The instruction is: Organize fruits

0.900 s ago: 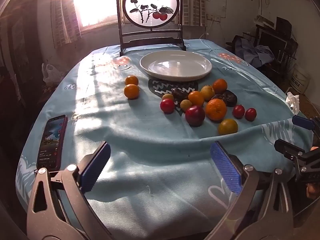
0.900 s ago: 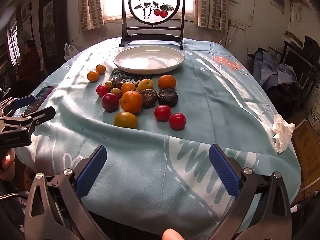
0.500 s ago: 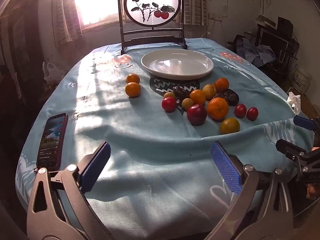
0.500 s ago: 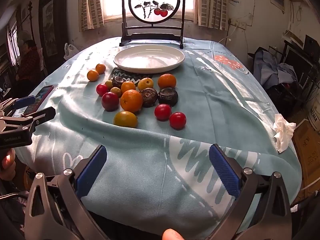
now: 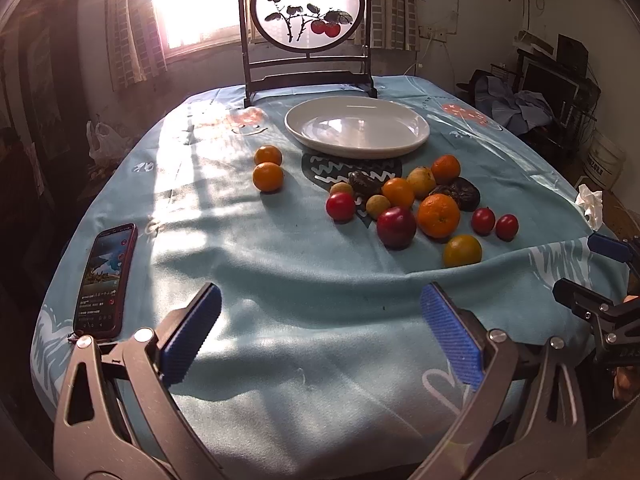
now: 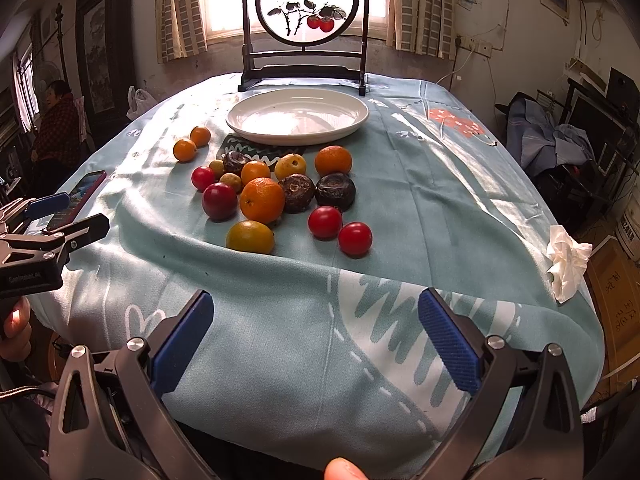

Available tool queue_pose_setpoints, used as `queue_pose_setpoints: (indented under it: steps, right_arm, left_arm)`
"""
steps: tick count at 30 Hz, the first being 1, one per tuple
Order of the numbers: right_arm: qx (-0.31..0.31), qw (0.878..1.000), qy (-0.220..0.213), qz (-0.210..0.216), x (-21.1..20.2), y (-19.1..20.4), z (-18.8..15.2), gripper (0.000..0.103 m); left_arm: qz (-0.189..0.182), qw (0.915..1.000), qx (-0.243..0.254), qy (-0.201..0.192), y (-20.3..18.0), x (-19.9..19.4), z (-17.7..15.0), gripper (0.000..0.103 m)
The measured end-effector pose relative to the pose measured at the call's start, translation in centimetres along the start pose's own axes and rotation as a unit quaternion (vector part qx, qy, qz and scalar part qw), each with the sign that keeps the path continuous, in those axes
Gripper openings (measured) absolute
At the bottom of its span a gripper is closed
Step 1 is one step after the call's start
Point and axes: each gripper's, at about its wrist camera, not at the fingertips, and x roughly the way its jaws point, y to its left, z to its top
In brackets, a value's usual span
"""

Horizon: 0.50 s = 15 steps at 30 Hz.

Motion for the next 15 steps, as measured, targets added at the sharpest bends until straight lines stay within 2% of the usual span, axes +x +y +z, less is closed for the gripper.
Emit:
queue_pose_setpoints:
  steps: [15]
  right_arm:
    - [-0.001, 1.000, 0.000, 0.001, 0.04, 0.02, 0.02, 0.102]
  left_arm:
    - [0.003, 1.0000, -0.001, 0.003, -0.56, -0.36, 0.28, 0.101]
